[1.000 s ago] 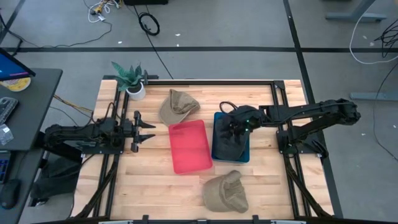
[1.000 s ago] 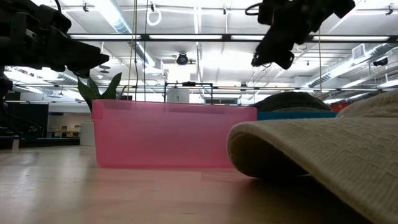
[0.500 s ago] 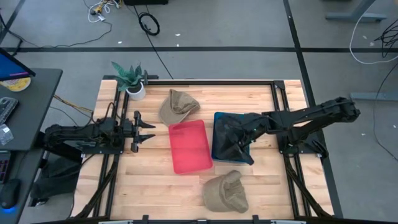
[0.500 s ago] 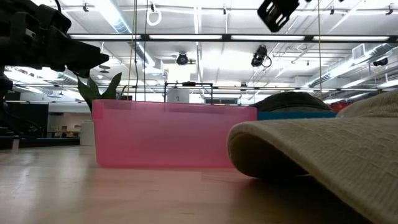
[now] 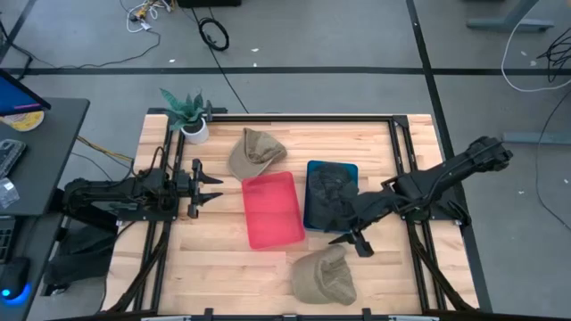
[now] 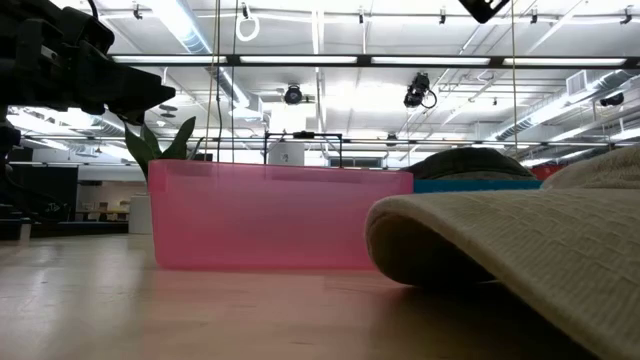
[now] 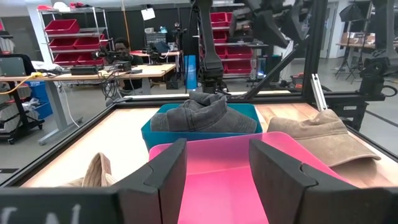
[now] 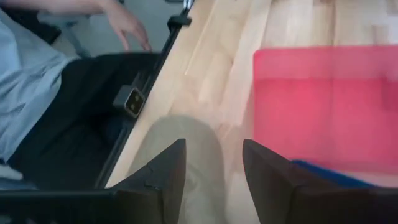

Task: Pick & Place hat
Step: Put the bottom brown cap into the red bin

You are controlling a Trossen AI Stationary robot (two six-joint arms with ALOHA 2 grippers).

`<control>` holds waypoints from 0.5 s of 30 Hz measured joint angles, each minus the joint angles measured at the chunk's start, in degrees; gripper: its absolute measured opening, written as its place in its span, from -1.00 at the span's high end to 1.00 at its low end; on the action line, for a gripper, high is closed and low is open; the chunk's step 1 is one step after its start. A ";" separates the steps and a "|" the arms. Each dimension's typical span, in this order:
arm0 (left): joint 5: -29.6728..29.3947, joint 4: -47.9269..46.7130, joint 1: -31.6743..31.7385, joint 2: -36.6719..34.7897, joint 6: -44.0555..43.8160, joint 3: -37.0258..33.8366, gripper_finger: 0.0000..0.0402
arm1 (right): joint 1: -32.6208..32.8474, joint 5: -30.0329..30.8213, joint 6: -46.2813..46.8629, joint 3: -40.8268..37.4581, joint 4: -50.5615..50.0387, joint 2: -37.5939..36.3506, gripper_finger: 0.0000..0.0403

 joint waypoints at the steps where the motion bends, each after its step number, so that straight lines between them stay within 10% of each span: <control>1: 0.00 0.00 0.00 0.00 0.00 0.00 0.12 | 0.43 0.04 0.06 0.65 -1.06 0.70 0.19; 15: 0.00 -0.02 0.00 0.00 -0.01 0.00 0.12 | 3.95 -0.05 15.18 18.02 -21.82 16.29 0.19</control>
